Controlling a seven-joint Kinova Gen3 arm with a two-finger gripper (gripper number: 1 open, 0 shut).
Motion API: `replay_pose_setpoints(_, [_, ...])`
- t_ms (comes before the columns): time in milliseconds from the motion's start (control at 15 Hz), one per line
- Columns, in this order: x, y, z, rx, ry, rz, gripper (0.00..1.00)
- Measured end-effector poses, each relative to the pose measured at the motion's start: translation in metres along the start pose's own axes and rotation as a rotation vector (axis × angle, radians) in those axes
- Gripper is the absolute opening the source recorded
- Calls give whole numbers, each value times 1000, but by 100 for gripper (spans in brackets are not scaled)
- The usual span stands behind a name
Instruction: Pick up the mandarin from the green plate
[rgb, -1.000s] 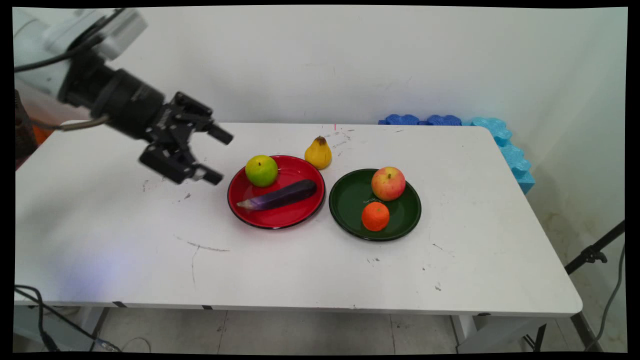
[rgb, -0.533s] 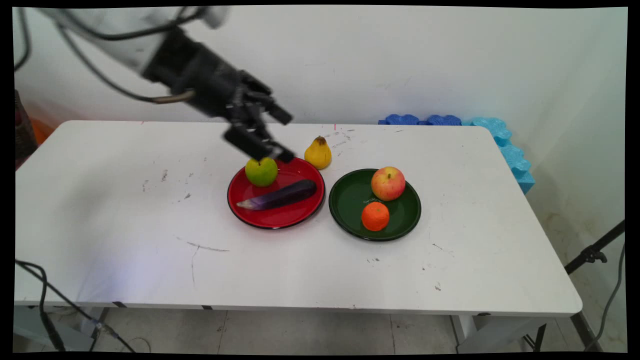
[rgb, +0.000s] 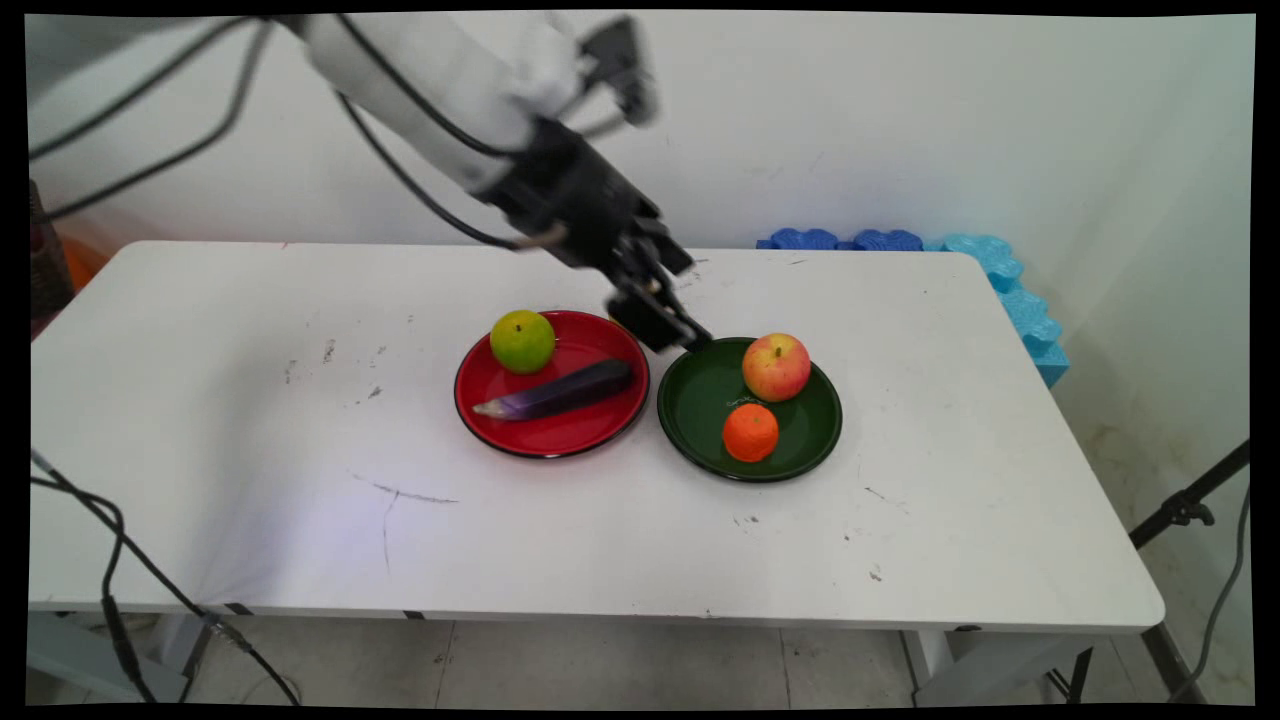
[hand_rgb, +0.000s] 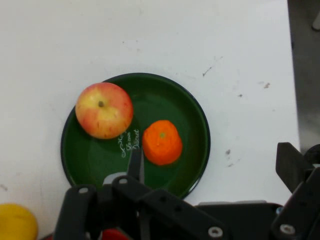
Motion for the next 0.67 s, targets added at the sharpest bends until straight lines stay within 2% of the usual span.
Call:
replay_pose_setpoints(267, [8,-1,51,11,-39,5,100])
replay_pose_setpoints(667, [1,1,122,13,-118,-33,100])
